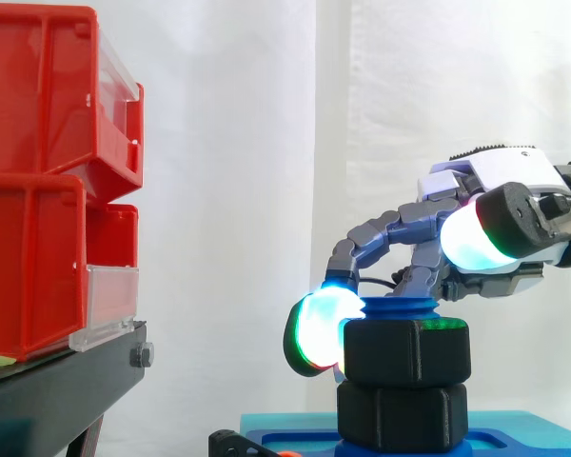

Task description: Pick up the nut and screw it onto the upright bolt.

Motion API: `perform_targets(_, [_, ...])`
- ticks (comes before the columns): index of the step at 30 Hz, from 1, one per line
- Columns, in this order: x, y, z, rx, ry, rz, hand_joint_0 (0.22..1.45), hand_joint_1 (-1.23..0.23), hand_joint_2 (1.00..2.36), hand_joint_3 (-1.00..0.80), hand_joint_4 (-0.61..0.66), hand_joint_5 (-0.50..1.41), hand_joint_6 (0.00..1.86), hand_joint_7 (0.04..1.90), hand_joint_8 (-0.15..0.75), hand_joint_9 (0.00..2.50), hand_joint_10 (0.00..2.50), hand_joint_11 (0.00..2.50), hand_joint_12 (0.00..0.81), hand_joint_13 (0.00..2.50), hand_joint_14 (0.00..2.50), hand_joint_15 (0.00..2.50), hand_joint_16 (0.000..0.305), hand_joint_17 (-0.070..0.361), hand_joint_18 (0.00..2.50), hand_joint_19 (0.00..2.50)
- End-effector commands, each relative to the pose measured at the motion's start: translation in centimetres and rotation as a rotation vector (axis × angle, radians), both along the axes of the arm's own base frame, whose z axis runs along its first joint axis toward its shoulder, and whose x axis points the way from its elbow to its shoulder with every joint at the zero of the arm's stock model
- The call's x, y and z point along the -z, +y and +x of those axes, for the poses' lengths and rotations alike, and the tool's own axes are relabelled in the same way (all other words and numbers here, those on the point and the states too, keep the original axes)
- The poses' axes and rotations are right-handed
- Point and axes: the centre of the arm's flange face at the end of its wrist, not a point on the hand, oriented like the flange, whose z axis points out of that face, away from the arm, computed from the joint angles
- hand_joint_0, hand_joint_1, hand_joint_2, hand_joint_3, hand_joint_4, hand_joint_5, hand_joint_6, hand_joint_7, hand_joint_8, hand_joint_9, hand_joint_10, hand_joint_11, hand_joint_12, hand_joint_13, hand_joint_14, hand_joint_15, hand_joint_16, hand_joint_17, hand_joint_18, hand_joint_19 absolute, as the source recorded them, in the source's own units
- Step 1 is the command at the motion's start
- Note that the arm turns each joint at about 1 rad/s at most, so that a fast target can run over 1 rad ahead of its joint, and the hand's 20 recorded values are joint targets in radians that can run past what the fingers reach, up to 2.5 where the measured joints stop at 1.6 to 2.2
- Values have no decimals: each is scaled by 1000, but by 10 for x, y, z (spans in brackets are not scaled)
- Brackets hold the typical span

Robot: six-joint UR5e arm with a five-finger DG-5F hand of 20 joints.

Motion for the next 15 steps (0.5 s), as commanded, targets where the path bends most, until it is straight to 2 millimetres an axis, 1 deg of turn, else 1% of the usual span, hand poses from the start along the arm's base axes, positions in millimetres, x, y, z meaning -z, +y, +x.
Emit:
perform_targets(1, [2, 3, 1, -3, 2, 0, 434, -507, 1000, -500, 188, -154, 502, 703, 286, 992, 0, 16, 365, 631, 1, 35, 55, 124, 438, 201])
perform_targets(4, [2, 7, 1, -8, 1, 0, 432, -509, 1000, -500, 183, -155, 502, 701, 284, 973, 0, 10, 365, 609, 0, 29, 55, 125, 430, 206])
perform_targets(7, [12, 11, -2, -5, 14, -1, 432, -514, 1000, -500, 179, -157, 502, 700, 283, 934, 0, 0, 371, 587, 0, 31, 56, 125, 407, 197])
perform_targets(12, [13, 18, 0, -5, 5, 0, 431, -515, 1000, -500, 175, -161, 502, 702, 278, 874, 2, 0, 375, 552, 0, 23, 56, 126, 348, 171])
perform_targets(15, [13, 20, 0, -7, 7, -1, 430, -518, 1000, -500, 172, -162, 502, 708, 278, 825, 0, 0, 376, 493, 0, 17, 56, 126, 257, 143])
